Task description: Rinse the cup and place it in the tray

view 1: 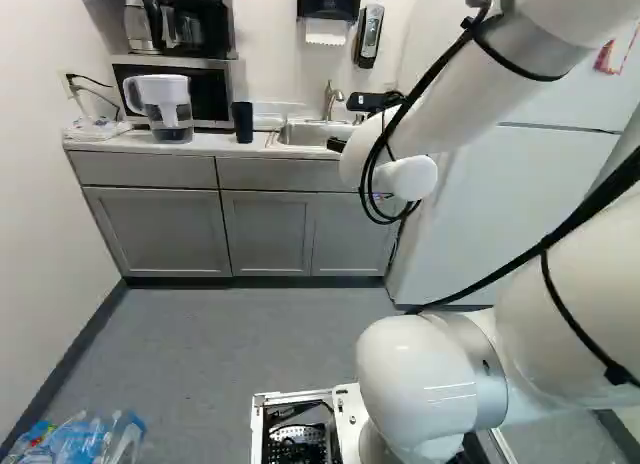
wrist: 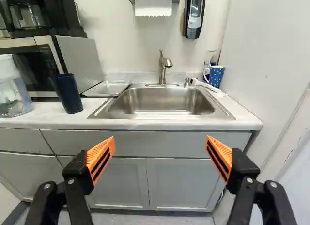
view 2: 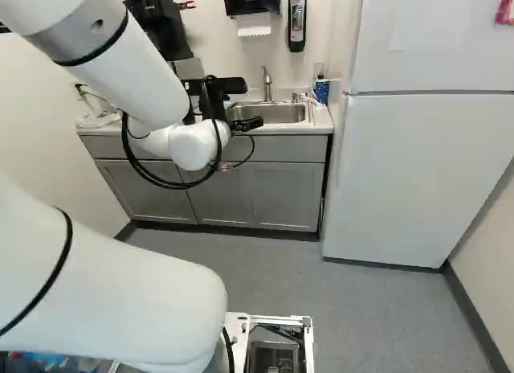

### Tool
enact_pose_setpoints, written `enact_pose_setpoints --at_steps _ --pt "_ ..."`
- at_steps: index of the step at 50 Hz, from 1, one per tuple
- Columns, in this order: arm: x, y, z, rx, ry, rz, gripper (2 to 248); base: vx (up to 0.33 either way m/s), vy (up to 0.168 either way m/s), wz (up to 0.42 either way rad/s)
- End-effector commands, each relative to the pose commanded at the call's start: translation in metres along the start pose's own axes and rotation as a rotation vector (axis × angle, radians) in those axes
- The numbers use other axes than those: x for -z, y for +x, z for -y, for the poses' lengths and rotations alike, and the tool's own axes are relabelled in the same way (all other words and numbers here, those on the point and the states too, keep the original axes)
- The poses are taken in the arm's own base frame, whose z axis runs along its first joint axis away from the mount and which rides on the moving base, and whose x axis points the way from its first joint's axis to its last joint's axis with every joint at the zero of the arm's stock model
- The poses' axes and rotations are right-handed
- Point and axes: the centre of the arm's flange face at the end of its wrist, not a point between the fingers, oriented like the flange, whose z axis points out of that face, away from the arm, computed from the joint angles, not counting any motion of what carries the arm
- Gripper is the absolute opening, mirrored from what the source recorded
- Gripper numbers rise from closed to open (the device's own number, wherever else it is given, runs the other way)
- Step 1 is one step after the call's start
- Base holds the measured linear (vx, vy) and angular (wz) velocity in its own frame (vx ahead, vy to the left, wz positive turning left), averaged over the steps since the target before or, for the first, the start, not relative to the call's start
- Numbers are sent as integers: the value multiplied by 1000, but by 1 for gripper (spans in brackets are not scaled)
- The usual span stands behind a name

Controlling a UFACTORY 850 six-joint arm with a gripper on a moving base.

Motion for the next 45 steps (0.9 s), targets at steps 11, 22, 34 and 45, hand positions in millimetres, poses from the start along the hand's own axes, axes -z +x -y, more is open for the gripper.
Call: enact_pose_setpoints --at_steps 11,22,34,45 --pt "-7 10 -1 0 -3 12 247 0 0 0" --pt "-13 20 -2 -1 -5 23 247 0 0 0" --pt "-20 31 -3 -1 -7 36 247 0 0 0" --pt "-26 41 -4 -2 -9 48 247 0 0 0"
